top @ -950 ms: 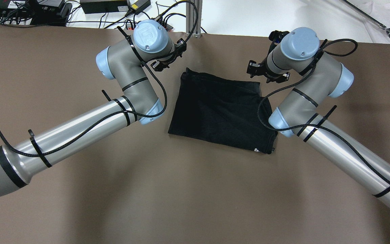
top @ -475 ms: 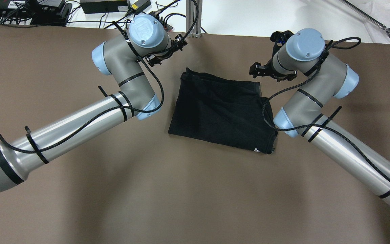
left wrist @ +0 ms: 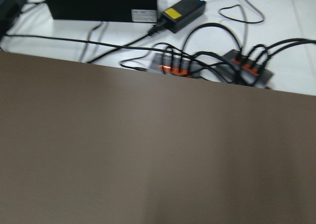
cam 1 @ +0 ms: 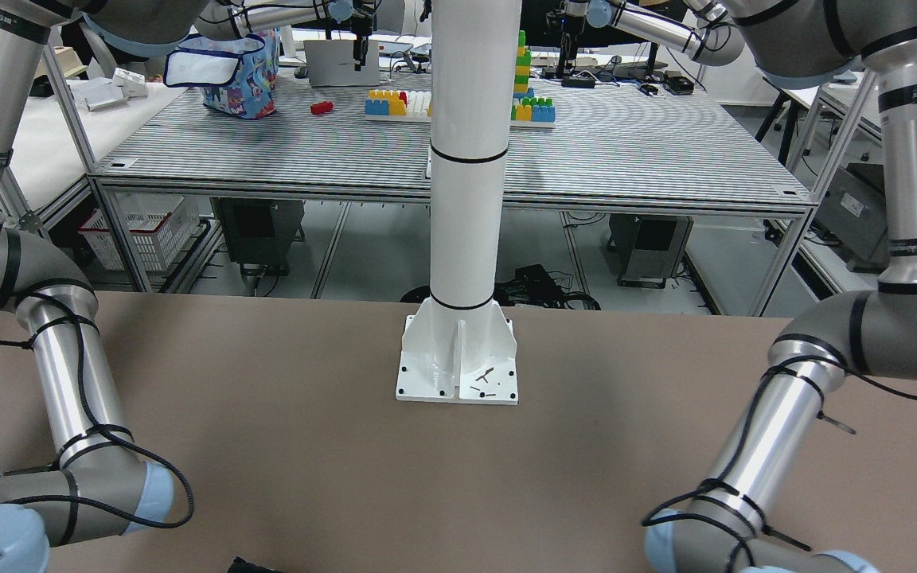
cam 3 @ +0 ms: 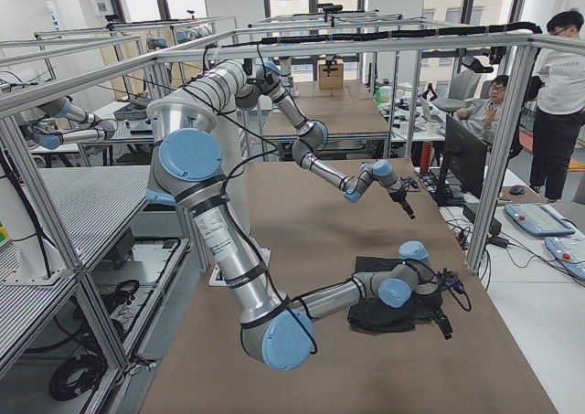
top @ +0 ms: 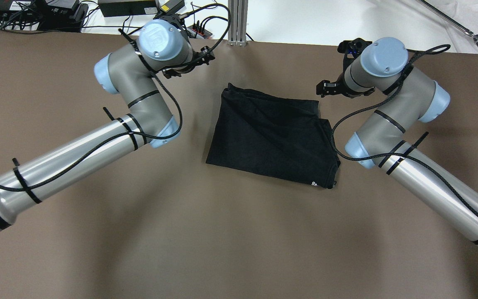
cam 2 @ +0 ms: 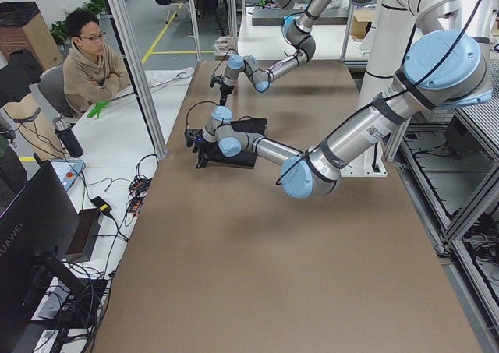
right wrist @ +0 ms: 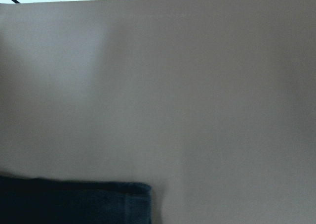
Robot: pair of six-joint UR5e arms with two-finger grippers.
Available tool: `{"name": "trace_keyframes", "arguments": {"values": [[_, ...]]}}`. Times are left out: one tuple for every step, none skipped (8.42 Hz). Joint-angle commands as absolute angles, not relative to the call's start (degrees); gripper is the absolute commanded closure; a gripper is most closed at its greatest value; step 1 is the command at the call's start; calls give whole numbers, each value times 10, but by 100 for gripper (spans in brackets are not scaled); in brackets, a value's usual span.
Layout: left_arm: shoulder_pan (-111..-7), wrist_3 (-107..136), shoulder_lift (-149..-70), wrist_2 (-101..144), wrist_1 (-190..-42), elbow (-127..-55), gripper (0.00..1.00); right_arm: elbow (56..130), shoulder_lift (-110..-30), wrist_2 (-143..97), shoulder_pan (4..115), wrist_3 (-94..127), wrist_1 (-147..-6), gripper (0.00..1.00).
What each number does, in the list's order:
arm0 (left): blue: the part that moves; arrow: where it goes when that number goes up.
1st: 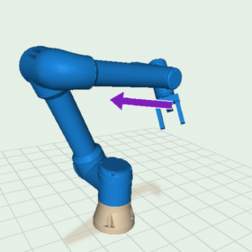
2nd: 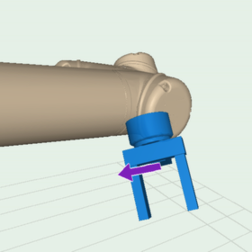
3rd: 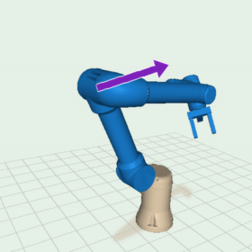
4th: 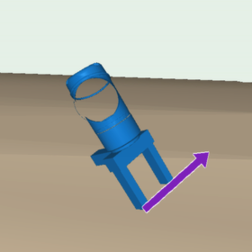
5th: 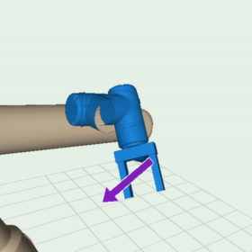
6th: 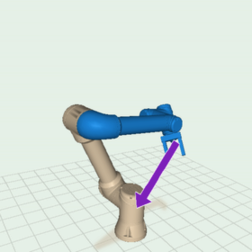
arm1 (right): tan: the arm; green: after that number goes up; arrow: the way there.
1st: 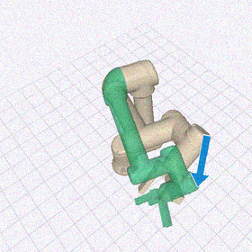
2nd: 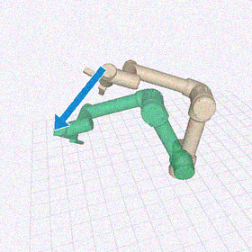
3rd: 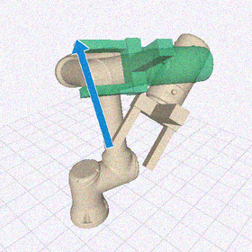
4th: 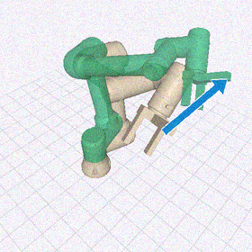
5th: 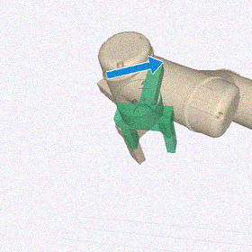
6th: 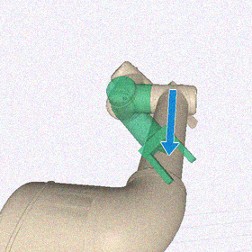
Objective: Fold clothes
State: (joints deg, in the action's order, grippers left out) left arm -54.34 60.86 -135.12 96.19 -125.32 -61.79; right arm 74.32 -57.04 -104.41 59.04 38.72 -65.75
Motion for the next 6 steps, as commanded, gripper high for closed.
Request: {"name": "trace_keyframes", "arguments": {"values": [[-667,303,-1196,969,-1261,-690,0,744,-653,-997,661,314,-608,5],[-711,222,-1149,969,-1271,-711,0,742,-692,-972,692,267,-562,5],[-743,165,-1091,973,-1336,-717,0,739,-712,-970,734,179,-562,5],[-765,144,-1049,981,-1392,-712,0,729,-721,-969,761,98,-562,5],[-807,104,-1026,1017,-1411,-715,0,729,-742,-973,792,54,-556,5],[-863,46,-1022,1059,-1411,-714,0,733,-756,-973,802,28,-538,5]]}}
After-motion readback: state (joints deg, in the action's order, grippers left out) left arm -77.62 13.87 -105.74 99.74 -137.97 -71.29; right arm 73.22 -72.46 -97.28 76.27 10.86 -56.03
